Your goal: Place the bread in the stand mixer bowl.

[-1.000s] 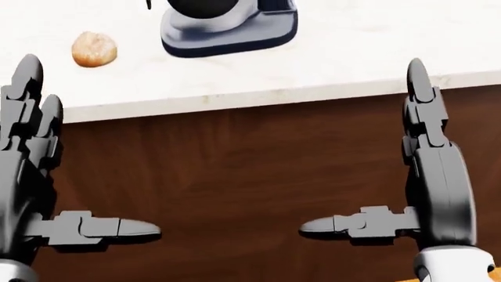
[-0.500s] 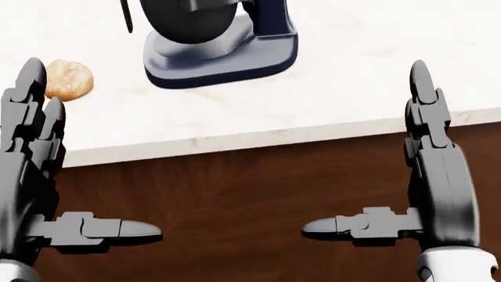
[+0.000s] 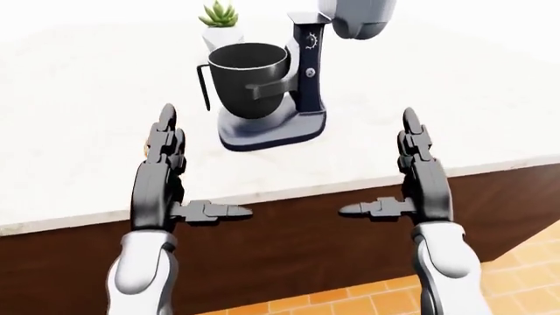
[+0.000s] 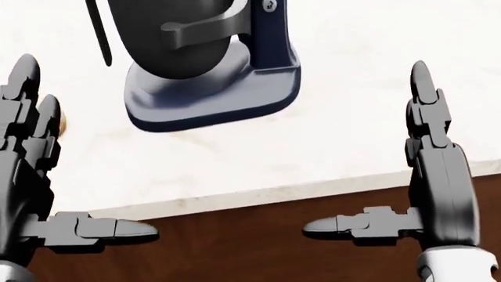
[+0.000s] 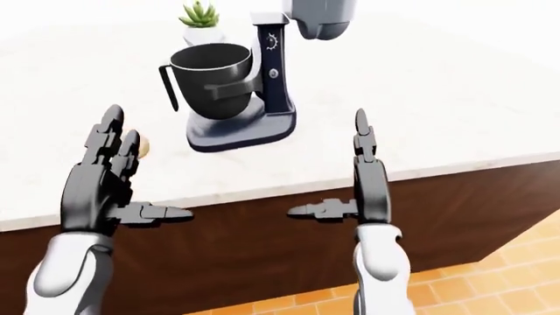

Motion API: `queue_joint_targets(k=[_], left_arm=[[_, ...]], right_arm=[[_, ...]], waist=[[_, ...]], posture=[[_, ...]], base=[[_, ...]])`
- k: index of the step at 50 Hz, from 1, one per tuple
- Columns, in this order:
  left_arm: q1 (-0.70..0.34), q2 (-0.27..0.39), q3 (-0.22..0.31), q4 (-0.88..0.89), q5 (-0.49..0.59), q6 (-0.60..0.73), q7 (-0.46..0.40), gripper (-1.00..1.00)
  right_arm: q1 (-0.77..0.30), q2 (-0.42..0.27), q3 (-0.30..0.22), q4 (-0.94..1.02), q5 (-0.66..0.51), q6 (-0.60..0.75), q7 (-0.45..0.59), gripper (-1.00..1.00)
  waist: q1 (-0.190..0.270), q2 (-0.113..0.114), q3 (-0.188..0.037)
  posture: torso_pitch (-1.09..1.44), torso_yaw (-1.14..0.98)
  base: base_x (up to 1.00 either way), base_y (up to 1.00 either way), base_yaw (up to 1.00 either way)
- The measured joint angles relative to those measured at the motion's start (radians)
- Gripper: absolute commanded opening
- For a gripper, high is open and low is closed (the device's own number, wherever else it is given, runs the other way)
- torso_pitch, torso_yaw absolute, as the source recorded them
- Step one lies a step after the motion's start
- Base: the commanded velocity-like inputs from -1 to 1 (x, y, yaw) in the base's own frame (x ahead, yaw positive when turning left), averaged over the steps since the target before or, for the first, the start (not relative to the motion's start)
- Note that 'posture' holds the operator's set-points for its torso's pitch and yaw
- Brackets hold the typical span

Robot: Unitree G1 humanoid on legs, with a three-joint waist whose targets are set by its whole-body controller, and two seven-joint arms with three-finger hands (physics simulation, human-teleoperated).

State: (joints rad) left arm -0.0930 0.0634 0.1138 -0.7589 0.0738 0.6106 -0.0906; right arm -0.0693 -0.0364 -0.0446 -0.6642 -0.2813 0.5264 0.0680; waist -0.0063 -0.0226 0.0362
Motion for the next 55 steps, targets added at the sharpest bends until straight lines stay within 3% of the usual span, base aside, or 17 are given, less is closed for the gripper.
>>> queue_joint_targets(k=[4,6,7,8,10,12,16,19,25,30,33,37,44,55], left_arm=[[0.017,-0.004,0.003,-0.01,0.003,-0.036,0.007,1.0],[0.013,-0.003,0.002,-0.011,0.002,-0.03,0.006,1.0],[0.01,0.003,0.007,-0.011,0.003,-0.026,0.006,1.0],[0.008,0.005,0.013,-0.006,0.004,-0.019,0.007,1.0],[0.033,-0.001,0.021,0.01,0.007,-0.031,0.011,1.0],[0.022,0.003,0.023,0.011,0.008,-0.01,0.011,1.0],[0.025,0.001,0.017,-0.009,0.006,-0.035,0.011,1.0],[0.031,0.0,0.017,-0.008,0.005,-0.051,0.01,1.0],[0.01,0.001,0.01,-0.007,-0.006,-0.015,-0.001,1.0],[0.019,0.002,0.017,-0.014,-0.005,-0.032,0.003,1.0],[0.013,0.009,0.037,-0.021,-0.005,-0.005,0.004,1.0],[0.012,0.017,0.06,-0.039,-0.008,0.008,0.005,1.0],[-0.023,0.054,0.147,-0.115,-0.033,0.055,0.0,1.0],[-0.027,0.117,0.285,-0.105,-0.085,0.068,-0.018,1.0]], right_arm=[[-0.005,0.0,0.007,-0.017,0.001,-0.013,0.001,1.0],[-0.009,0.0,0.007,-0.021,0.001,-0.015,0.001,1.0],[-0.01,0.006,0.013,-0.018,0.001,-0.016,0.002,1.0],[-0.006,0.009,0.02,-0.011,0.003,-0.015,0.003,1.0],[0.0,0.009,0.033,0.003,0.007,-0.006,0.011,1.0],[0.0,0.007,0.028,0.002,0.007,0.001,0.013,1.0],[-0.006,0.006,0.019,-0.017,0.004,-0.01,0.008,1.0],[-0.009,0.006,0.023,-0.024,0.003,-0.015,0.007,1.0],[0.004,0.004,-0.002,0.002,0.006,-0.009,-0.004,1.0],[-0.005,0.004,0.007,-0.007,0.01,-0.022,-0.008,1.0],[0.002,0.008,0.024,0.015,0.015,-0.02,-0.002,1.0],[-0.002,0.007,0.022,0.011,0.017,-0.024,-0.001,1.0],[-0.002,0.008,0.023,0.011,0.014,-0.037,-0.004,1.0],[-0.004,0.006,0.019,0.019,0.014,-0.039,-0.007,1.0]], waist=[[-0.005,0.051,0.008],[-0.007,0.09,0.004],[0.002,0.091,0.001],[0.01,0.08,0.005],[0.018,0.083,0.004],[0.022,0.072,0.0],[0.024,0.03,-0.001],[0.027,-0.022,-0.005],[0.004,-0.01,-0.001],[-0.005,0.048,0.0],[-0.003,0.026,-0.005],[0.003,0.015,-0.017],[0.007,0.017,-0.024],[0.006,0.026,-0.014]], posture=[[0.0,0.0],[0.0,0.0],[0.0,0.0],[0.0,0.0],[0.0,0.0],[0.0,0.0],[0.0,0.0],[0.0,0.0],[0.0,0.0],[0.0,0.0],[0.0,0.0],[0.0,0.0],[0.0,0.0],[0.0,0.0]], base=[[0.2,0.0,0.0],[0.2,0.0,0.0],[0.2,0.0,0.0],[0.2,0.0,0.0],[0.2,0.0,0.0],[0.2,0.0,0.0],[0.2,0.0,0.0],[0.2,0.0,0.0],[0.08,0.0,0.0],[0.0,0.0,0.0],[0.0,0.0,0.0],[0.0,0.0,0.0],[0.0,0.0,0.0],[0.0,0.0,0.0]])
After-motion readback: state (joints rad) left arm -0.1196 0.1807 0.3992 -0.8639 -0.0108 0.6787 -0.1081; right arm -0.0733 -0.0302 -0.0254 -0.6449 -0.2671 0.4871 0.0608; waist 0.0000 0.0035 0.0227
